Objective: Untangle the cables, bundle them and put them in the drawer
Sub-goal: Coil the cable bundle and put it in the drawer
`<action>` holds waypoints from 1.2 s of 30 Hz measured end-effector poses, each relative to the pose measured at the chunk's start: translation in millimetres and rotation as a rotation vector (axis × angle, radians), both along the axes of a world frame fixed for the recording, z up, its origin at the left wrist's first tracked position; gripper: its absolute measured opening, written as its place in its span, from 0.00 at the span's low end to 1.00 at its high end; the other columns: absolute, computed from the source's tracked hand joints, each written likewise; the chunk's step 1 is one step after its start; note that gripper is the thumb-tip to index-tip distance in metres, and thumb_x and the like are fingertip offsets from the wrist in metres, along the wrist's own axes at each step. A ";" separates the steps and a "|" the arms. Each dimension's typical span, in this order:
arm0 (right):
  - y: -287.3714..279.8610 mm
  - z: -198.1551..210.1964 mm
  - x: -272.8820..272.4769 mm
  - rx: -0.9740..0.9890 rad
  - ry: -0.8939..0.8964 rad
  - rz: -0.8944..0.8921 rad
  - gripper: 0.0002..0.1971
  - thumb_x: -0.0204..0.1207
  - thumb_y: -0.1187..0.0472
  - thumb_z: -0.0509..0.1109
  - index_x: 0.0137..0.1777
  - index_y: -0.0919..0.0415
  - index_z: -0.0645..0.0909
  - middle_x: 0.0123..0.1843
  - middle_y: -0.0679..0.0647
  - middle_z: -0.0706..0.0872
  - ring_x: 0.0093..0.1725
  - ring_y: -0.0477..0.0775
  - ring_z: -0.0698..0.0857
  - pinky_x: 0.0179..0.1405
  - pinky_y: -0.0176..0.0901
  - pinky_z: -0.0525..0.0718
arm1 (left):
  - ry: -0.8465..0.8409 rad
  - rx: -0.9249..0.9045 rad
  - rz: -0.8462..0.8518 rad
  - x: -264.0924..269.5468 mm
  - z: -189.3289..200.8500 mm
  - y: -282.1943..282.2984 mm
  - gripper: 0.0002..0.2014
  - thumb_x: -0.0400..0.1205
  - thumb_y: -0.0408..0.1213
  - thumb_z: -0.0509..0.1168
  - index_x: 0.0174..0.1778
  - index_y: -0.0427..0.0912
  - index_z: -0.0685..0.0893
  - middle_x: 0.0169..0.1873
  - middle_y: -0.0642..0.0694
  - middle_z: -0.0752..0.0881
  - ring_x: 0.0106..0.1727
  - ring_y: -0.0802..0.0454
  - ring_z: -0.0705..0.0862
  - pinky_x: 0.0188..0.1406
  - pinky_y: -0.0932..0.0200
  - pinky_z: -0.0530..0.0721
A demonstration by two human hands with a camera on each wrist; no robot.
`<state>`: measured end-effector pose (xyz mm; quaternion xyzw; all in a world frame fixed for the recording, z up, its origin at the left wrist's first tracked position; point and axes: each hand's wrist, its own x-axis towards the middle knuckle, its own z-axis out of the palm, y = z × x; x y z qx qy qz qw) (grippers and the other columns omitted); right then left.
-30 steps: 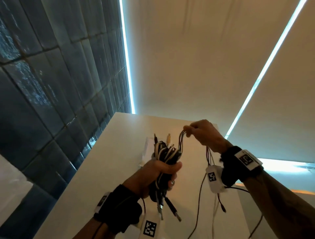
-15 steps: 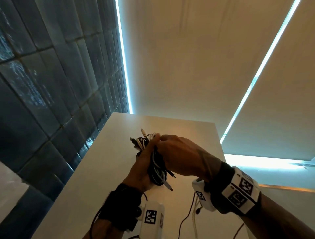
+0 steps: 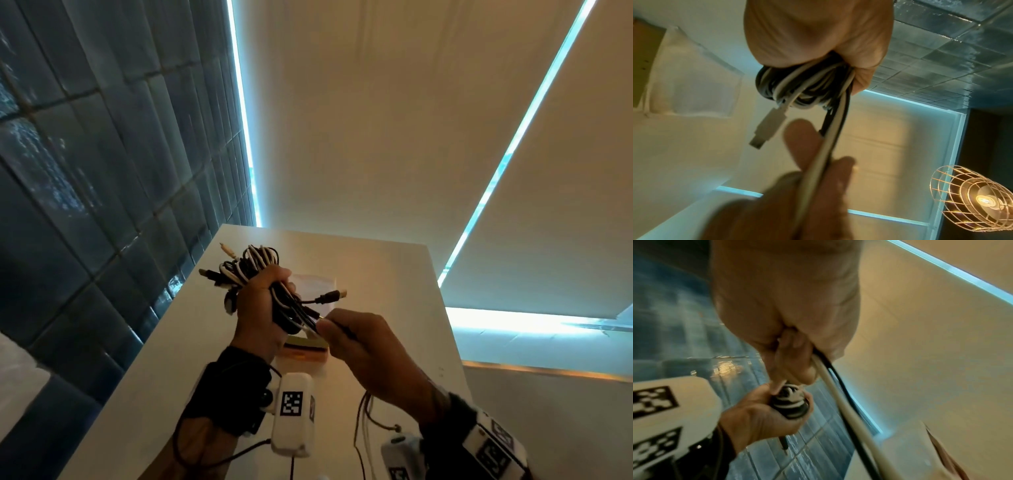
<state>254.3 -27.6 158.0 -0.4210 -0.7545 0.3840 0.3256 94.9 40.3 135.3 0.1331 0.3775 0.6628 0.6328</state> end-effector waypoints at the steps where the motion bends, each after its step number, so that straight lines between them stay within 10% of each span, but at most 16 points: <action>1: 0.1 -7.3 3.5 -0.099 0.103 0.026 0.16 0.85 0.57 0.61 0.40 0.66 0.80 0.28 0.46 0.75 0.26 0.41 0.71 0.27 0.33 0.70 | 0.004 0.012 0.016 2.4 1.2 -0.7 0.12 0.76 0.25 0.64 0.28 0.42 0.75 0.21 0.48 0.76 0.22 0.55 0.77 0.26 0.61 0.78; 7: -0.2 -52.8 15.9 -0.534 0.375 0.261 0.20 0.82 0.45 0.63 0.44 0.62 0.83 0.28 0.48 0.69 0.24 0.44 0.63 0.22 0.35 0.61 | -0.043 0.042 -0.034 8.1 11.1 -6.3 0.11 0.77 0.32 0.65 0.28 0.43 0.78 0.22 0.50 0.80 0.25 0.55 0.79 0.34 0.58 0.80; 11: 12.5 -66.4 24.0 -0.585 0.144 0.250 0.17 0.79 0.41 0.66 0.32 0.46 0.81 0.29 0.46 0.71 0.25 0.42 0.65 0.24 0.35 0.62 | -0.146 0.094 -0.288 7.3 24.1 -19.8 0.05 0.71 0.33 0.66 0.30 0.41 0.78 0.24 0.49 0.79 0.23 0.55 0.77 0.30 0.61 0.79; 17: 54.7 -33.8 59.7 -0.430 -0.247 0.125 0.13 0.80 0.52 0.69 0.33 0.51 0.80 0.25 0.40 0.76 0.25 0.40 0.69 0.25 0.33 0.69 | 0.141 0.047 -0.696 5.1 16.9 -41.4 0.01 0.65 0.30 0.67 0.28 0.38 0.82 0.26 0.41 0.80 0.31 0.45 0.78 0.40 0.52 0.79; 20: 71.0 4.3 62.7 -0.422 -0.174 0.222 0.11 0.83 0.60 0.65 0.39 0.56 0.81 0.25 0.40 0.77 0.25 0.42 0.69 0.24 0.33 0.68 | 0.271 0.010 -0.736 8.9 7.7 -43.4 0.23 0.55 0.34 0.77 0.44 0.30 0.85 0.45 0.31 0.78 0.49 0.32 0.74 0.60 0.29 0.74; 24: 79.5 38.5 46.8 -0.161 -0.295 0.260 0.07 0.81 0.63 0.67 0.42 0.55 0.83 0.34 0.45 0.83 0.30 0.40 0.77 0.31 0.33 0.76 | 0.240 0.046 -0.758 16.7 12.1 -49.8 0.31 0.65 0.30 0.69 0.67 0.28 0.76 0.58 0.32 0.85 0.57 0.34 0.84 0.58 0.41 0.80; 30: 92.0 57.8 42.3 0.059 -0.310 0.176 0.05 0.71 0.61 0.78 0.41 0.61 0.87 0.37 0.48 0.89 0.38 0.42 0.87 0.43 0.38 0.86 | 0.084 0.087 -0.841 12.0 12.9 -48.9 0.17 0.68 0.31 0.72 0.50 0.32 0.76 0.33 0.42 0.79 0.38 0.46 0.77 0.44 0.51 0.80; 36: 90.6 54.9 48.0 -0.038 -0.288 0.225 0.07 0.74 0.57 0.76 0.39 0.60 0.87 0.26 0.46 0.80 0.24 0.42 0.73 0.25 0.30 0.71 | 0.164 0.105 -0.857 0.9 14.4 -48.5 0.17 0.62 0.27 0.70 0.46 0.36 0.79 0.28 0.44 0.76 0.28 0.51 0.78 0.36 0.54 0.80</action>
